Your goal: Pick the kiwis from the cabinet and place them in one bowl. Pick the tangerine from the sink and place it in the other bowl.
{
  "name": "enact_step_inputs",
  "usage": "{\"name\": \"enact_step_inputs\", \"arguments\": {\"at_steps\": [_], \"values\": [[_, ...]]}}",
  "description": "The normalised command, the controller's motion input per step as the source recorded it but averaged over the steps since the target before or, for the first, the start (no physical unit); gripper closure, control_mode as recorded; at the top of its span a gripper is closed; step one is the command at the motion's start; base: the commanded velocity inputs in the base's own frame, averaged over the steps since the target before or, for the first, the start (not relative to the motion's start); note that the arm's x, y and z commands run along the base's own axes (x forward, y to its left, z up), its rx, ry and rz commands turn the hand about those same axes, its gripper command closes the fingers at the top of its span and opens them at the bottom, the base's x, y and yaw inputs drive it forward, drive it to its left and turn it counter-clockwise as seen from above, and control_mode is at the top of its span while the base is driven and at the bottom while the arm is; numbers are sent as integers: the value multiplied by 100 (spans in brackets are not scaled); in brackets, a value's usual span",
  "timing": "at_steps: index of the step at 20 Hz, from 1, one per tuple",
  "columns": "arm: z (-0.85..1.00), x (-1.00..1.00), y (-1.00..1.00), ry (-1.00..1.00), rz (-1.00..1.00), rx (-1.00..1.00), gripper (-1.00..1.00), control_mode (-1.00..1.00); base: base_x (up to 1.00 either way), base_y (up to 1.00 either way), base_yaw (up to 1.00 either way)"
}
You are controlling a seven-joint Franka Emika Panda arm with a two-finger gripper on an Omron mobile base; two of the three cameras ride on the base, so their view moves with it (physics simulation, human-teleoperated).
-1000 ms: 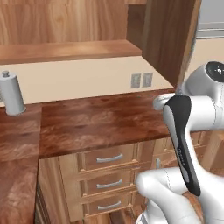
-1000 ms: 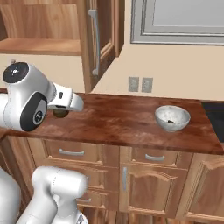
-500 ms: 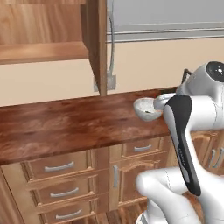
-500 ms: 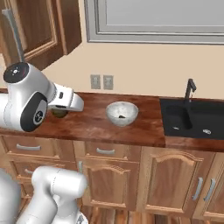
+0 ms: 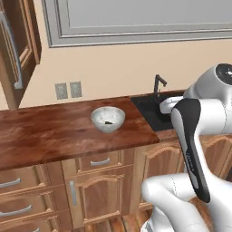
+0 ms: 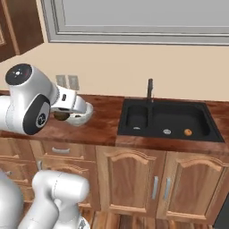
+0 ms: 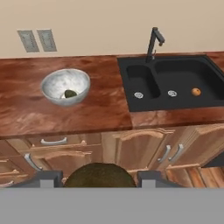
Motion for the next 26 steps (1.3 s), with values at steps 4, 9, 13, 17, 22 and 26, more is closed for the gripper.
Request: {"name": "enact_step_inputs", "arguments": {"at_steps": [4,9,13,17,22,26], "values": [[0,0,0,0,0,0,100,100,28,-33,0],[0,0,0,0,0,0,100,100,45,-36,0],[0,0,0,0,0,0,100,100,47,-32,0],[0,0,0,0,0,0,100,100,44,-2,2],[0,0,0,0,0,0,100,100,44,7,1],[0,0,0,0,0,0,100,100,40,21,0]]}}
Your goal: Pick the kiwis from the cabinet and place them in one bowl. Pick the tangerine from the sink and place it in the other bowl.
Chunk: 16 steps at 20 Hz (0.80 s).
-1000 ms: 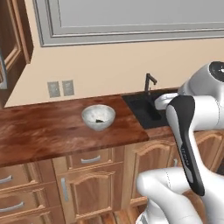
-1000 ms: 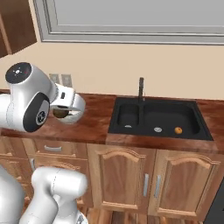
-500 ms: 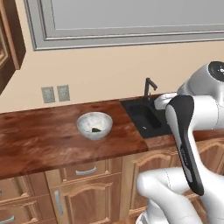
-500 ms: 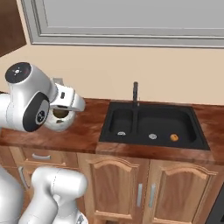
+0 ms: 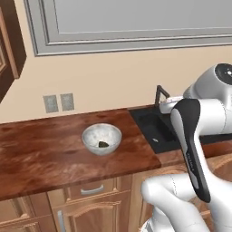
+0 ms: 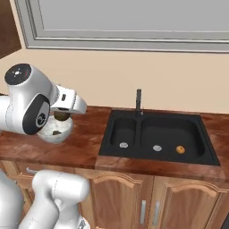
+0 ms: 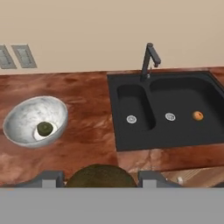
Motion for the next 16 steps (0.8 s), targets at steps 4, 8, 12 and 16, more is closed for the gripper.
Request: {"name": "enact_step_inputs", "arguments": {"at_steps": [4,8,12,16], "values": [[0,0,0,0,0,0,100,100,40,19,1],[0,0,0,0,0,0,100,100,41,7,4],[0,0,0,0,0,0,100,100,44,0,10],[0,0,0,0,0,0,100,100,40,0,11]]}}
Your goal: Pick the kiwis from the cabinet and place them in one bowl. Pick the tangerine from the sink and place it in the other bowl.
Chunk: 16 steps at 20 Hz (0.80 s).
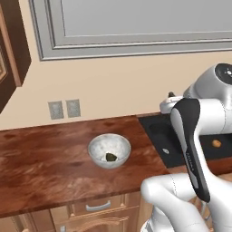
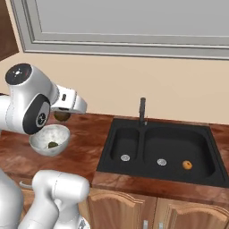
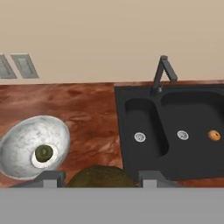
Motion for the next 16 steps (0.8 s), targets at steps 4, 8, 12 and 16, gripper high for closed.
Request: {"name": "enact_step_inputs", "arguments": {"at_steps": [4,8,12,16], "values": [[0,0,0,0,0,0,100,100,43,0,6],[0,11,1,0,0,0,100,-100,38,0,0],[0,40,21,9,0,0,100,-100,0,0,0],[-2,17,23,23,0,4,100,-100,0,0,0]]}}
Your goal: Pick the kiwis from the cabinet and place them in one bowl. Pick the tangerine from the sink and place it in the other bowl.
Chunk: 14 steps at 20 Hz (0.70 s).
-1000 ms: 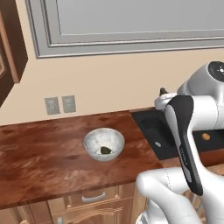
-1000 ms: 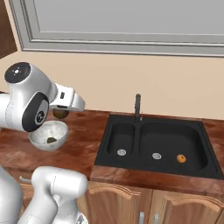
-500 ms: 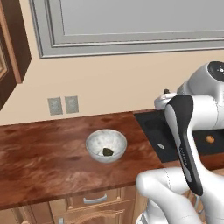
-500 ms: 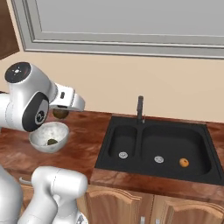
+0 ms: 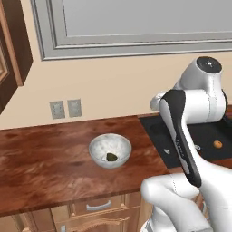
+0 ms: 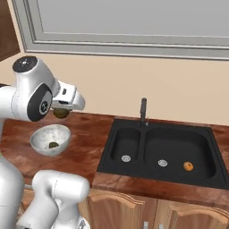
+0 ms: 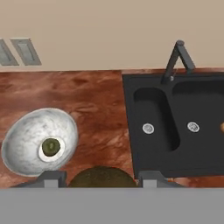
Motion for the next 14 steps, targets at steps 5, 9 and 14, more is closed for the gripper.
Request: {"name": "enact_step_inputs", "arguments": {"at_steps": [5,9,14], "values": [[-15,4,26,28,1,3,100,-100,0,0,0],[-23,6,38,20,0,0,100,-100,0,0,0],[-41,5,39,14,0,0,100,-100,0,0,0]]}}
